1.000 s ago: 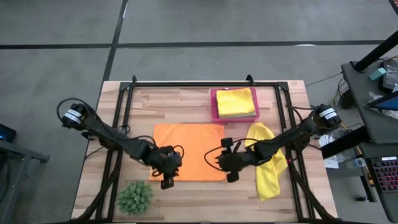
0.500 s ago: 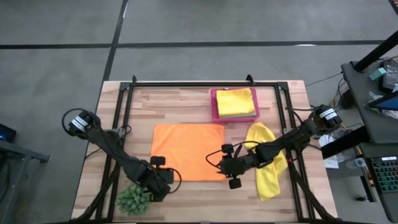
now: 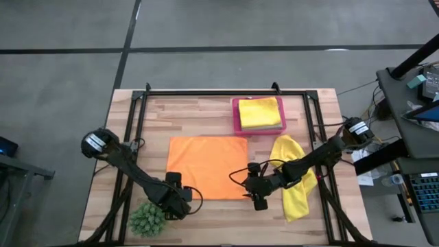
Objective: Fold microfiber towels
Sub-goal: Fold the orange microfiber cloth
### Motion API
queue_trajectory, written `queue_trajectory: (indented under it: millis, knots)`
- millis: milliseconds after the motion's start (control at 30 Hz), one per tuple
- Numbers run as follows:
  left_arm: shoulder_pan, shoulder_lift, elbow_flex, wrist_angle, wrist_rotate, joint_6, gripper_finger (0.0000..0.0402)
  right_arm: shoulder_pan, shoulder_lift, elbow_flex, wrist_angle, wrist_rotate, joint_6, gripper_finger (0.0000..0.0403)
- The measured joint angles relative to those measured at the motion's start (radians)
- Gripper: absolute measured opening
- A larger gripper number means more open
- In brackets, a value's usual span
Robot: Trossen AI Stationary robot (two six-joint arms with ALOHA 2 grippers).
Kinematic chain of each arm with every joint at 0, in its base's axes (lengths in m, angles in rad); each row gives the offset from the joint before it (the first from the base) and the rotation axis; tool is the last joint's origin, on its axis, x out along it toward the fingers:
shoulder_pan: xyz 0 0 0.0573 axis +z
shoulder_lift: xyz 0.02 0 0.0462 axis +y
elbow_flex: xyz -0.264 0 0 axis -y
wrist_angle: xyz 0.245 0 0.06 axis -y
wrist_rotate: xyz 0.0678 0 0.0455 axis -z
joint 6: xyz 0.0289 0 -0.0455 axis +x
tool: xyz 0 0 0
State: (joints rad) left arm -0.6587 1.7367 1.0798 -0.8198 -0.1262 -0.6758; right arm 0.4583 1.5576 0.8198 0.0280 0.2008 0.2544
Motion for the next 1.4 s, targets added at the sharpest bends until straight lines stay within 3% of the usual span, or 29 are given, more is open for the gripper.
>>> queue_trajectory:
  millis: [367, 667, 833, 1100, 1200, 1400]
  knots:
    - [0.031, 0.068, 0.004, -0.001, 0.038, 0.002, 0.0218, 0.0, 0.106, -0.007, 0.101, -0.096, 0.044, 0.0215]
    - [0.039, 0.064, -0.001, -0.002, 0.026, 0.001, 0.0214, -0.007, 0.141, -0.022, 0.107, -0.104, 0.078, 0.0199]
    - [0.043, 0.064, -0.007, -0.002, 0.014, 0.0, 0.017, -0.008, 0.158, -0.023, 0.12, -0.105, 0.083, 0.014]
    - [0.044, 0.064, -0.026, -0.004, -0.002, 0.0, 0.0049, -0.007, 0.155, -0.023, 0.117, -0.129, 0.06, 0.0018]
    - [0.046, 0.06, -0.027, -0.011, -0.008, 0.003, 0.0009, -0.007, 0.139, -0.026, 0.103, -0.127, 0.037, 0.0013]
    - [0.051, 0.014, -0.011, -0.031, 0.011, 0.032, 0.0003, -0.007, 0.057, -0.028, -0.011, -0.07, -0.001, 0.0009]
